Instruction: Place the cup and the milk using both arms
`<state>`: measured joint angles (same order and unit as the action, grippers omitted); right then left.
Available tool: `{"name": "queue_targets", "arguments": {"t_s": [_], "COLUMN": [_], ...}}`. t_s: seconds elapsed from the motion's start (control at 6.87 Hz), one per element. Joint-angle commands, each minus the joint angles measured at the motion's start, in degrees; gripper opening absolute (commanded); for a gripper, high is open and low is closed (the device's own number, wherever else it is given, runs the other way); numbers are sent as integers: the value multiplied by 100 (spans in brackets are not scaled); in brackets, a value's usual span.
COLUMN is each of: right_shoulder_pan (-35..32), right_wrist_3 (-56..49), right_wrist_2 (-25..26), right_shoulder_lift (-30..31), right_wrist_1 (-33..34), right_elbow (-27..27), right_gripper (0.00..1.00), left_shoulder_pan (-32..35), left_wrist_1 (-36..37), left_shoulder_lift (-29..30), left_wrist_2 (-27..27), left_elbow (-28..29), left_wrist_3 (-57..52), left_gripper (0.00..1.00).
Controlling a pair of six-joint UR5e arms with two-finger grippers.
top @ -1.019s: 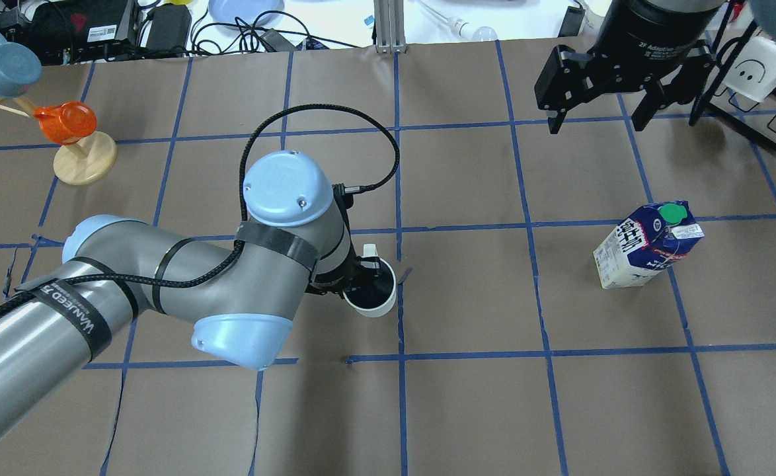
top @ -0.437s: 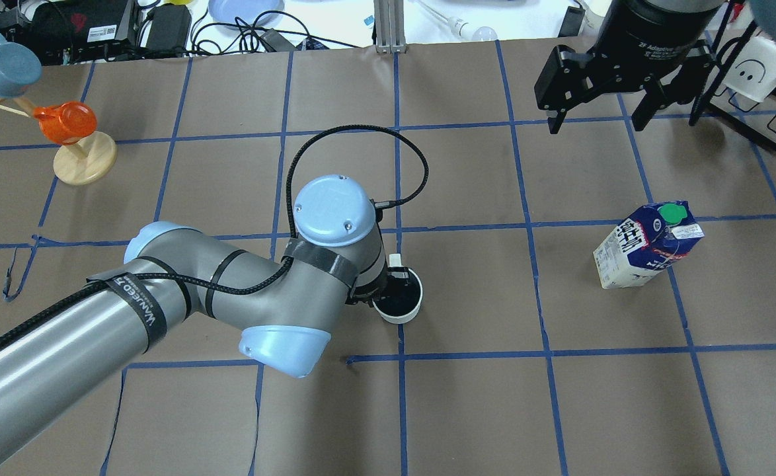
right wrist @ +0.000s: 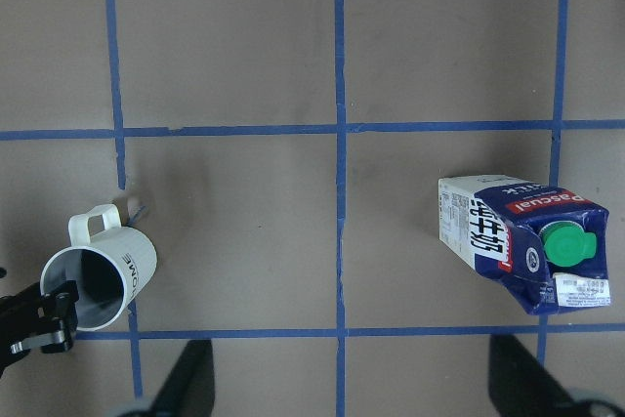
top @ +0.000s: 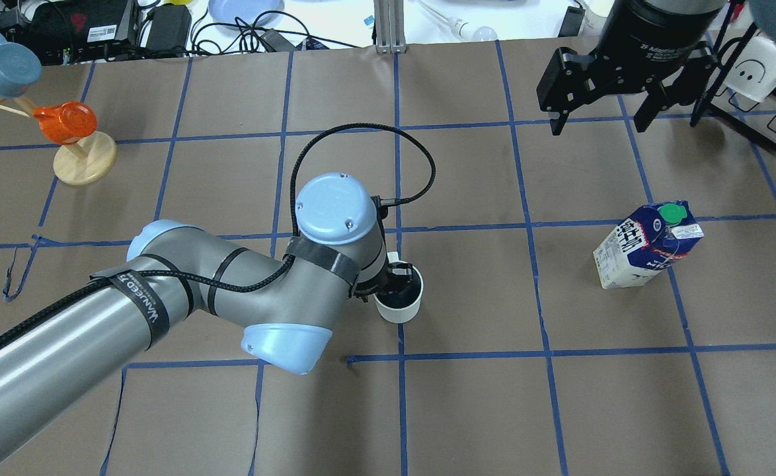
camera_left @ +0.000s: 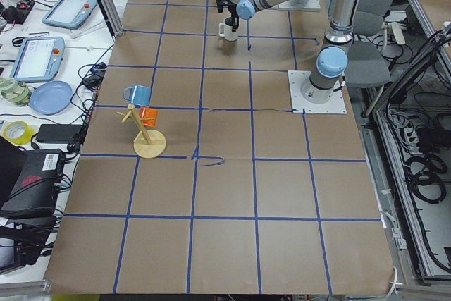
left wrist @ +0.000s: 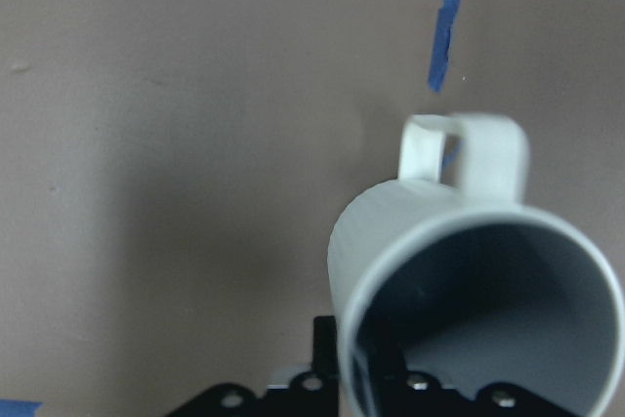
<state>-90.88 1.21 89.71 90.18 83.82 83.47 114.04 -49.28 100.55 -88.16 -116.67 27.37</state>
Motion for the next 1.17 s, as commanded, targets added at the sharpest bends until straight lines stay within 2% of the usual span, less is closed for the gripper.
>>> {"name": "queue_targets", "arguments": {"t_s": [0.0, 0.44, 0.58, 0.73, 0.87, 1.02], "right_shoulder_pan": [175, 1008, 1464, 1773, 1863, 1864], "right_wrist_3": [-233, -917, -1339, -1508, -1780, -1713], "right_wrist_2": [2, 11, 11, 3, 20, 29], "right_shoulder_lift": [-165, -613, -650, -659, -677, -694], "right_wrist_1": [-32, 169, 344, 520, 765, 820], "right_elbow": [55, 502, 739, 976, 1161, 1389], "right_gripper": [100, 100, 99, 99, 99, 98], "left_shoulder_pan": [-110, -1547, -2056, -2497, -2692, -2703], "left_wrist_1": [-38, -940, -1961, -3085, -3584, -3598], "left_shoulder_lift": [-219, -991, -1194, -1274, -1310, -1188], "left_wrist_2": [-52, -78, -79, -79, -44, -70], "left_elbow": [108, 292, 816, 1647, 2378, 2733], "left_wrist_3": [-476, -2493, -3056, -3488, -3762, -3756], "left_gripper": [100, 100, 100, 100, 100, 100]}}
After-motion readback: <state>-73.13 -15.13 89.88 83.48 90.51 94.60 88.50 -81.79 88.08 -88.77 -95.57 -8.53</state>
